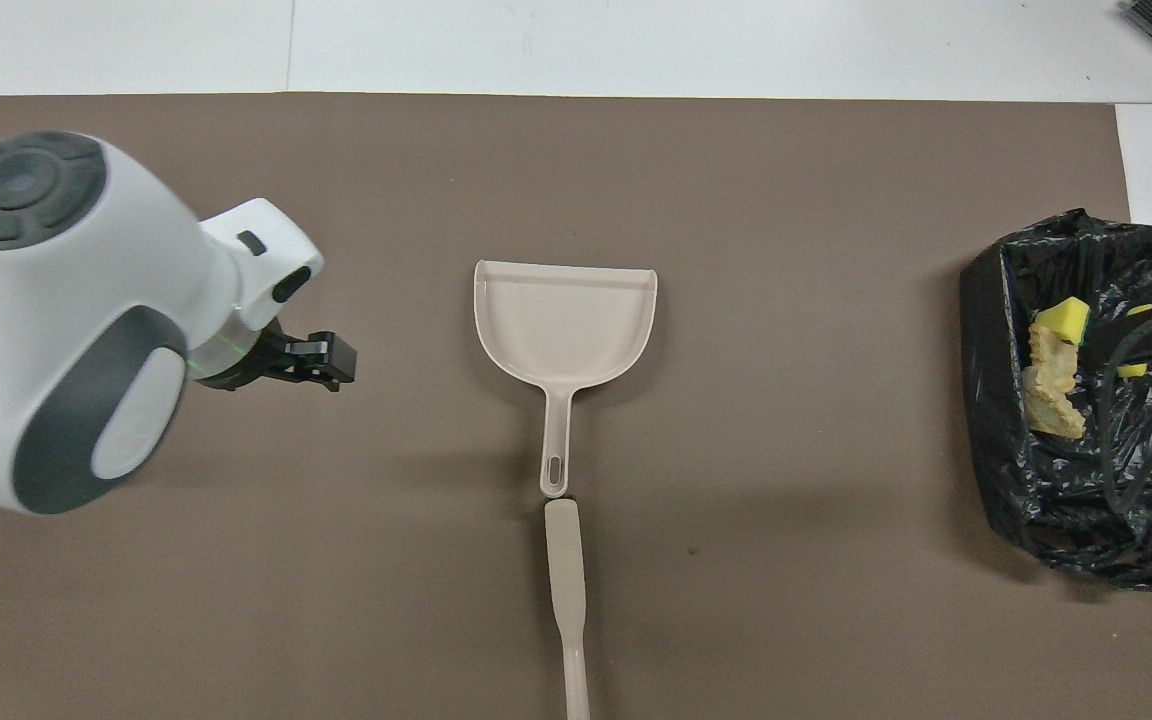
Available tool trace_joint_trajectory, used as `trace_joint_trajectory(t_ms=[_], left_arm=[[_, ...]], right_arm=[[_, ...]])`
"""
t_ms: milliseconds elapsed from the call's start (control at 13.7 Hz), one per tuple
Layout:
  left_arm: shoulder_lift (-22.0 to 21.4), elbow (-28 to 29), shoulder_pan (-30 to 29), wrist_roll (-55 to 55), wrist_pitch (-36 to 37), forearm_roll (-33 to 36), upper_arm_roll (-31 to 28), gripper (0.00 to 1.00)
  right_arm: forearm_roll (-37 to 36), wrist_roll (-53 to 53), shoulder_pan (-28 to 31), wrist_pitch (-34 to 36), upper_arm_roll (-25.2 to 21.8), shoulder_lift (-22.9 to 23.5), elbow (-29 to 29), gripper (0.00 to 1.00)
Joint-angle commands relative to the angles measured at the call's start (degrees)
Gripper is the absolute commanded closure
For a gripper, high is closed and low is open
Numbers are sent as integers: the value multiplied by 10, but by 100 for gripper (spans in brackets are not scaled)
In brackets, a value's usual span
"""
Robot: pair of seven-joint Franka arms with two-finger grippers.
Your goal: Sweep and dump trash in bin
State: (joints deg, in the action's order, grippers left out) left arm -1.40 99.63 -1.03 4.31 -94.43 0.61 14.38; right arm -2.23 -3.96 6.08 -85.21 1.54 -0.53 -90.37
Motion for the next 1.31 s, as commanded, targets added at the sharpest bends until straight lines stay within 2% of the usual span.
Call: trace_joint_trajectory(t_ms=[0,291,510,729,947,1239], left_arm=[[-11,-21,-21,-41,18,4,6,0],[-10,-91,-29,-86,76,6,-8,0],[-11,-94,-28,-101,85,5,-14,0],[-11,-95,-28,-107,94,5,-20,0],[-10,-95,-28,-132,93,6,-29,0],[6,-130,-21,-133,103,4,-30,0]], right_arm=[[6,-14,-58,17,-61,4,16,0],[25,-2,-62,-1,-68,-3,10,0],[21,-2,-60,17,-67,2,15,0],[20,-2,-63,41,-66,18,49,0],[17,-1,-69,1,-66,13,38,0],[22,-2,-65,0,-66,11,35,0]])
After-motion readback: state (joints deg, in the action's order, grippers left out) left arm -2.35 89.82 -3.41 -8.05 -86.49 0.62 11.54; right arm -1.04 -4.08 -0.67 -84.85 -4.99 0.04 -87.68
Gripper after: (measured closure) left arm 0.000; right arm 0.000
